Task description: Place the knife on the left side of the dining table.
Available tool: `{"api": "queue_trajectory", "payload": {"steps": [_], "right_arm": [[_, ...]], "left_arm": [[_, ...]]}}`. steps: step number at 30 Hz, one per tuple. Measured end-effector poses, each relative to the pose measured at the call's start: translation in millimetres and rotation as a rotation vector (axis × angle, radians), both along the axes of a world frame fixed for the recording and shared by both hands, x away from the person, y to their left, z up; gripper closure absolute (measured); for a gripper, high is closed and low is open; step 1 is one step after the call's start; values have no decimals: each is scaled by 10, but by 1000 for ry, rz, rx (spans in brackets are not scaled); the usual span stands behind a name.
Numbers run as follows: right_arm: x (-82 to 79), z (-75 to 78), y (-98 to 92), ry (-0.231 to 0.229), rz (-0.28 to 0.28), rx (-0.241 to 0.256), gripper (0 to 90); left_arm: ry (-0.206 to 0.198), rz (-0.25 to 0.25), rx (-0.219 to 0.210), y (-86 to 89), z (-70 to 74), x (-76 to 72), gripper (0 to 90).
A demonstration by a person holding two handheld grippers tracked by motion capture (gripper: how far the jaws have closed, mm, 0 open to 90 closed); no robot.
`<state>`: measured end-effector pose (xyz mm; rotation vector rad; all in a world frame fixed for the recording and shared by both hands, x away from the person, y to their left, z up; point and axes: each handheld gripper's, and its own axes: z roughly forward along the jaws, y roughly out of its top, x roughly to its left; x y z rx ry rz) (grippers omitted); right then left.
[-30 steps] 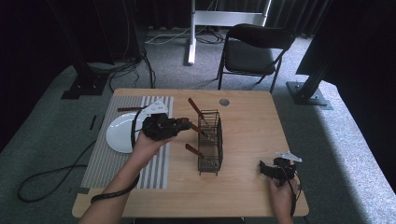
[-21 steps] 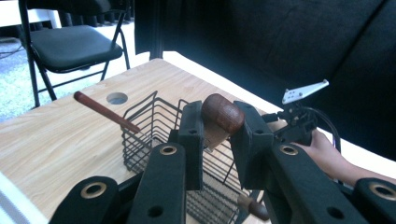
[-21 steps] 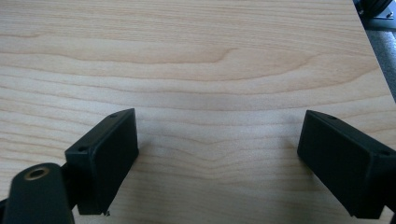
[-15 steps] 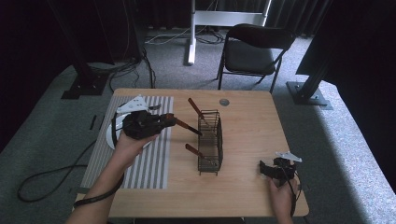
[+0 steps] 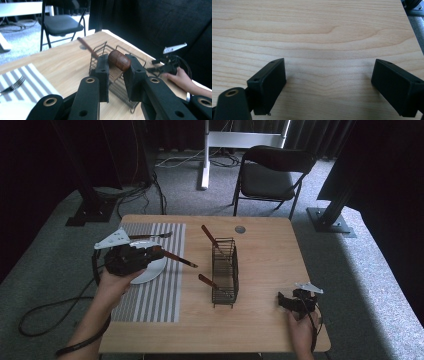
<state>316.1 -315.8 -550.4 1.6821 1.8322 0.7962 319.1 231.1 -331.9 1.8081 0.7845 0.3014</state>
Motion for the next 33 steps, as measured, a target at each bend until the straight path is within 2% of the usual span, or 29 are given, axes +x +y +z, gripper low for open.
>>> {"api": "queue_trajectory", "payload": {"steps": [3,5,6,7,9,11,12,13,14,24,33], "right_arm": [[-1,1,2,3,-2,3,115],[-1,1,2,3,-1,2,115],[-1,0,1,2,-1,1,116],[-1,0,1,2,-1,1,116],[-1,0,1,1,-1,1,116],[-1,0,2,2,-2,3,116],[-1,0,2,2,-1,2,116],[-1,0,2,2,-1,2,116],[-1,0,1,2,-1,2,116],[-1,0,2,2,-1,2,116],[-1,0,1,2,-1,1,116]], "left_arm": [[15,14,-2,92,-72,-12,755],[15,14,-2,92,-72,-12,754],[40,25,-8,184,-172,-13,755],[40,25,-8,184,-172,-13,754],[71,45,20,283,-314,-18,754],[71,45,20,283,-314,-18,754],[87,58,32,353,-403,-27,754],[87,58,32,353,-403,-27,754],[97,72,32,406,-466,-36,754],[147,106,54,600,-711,-49,754],[194,111,30,682,-871,-28,754]]}}
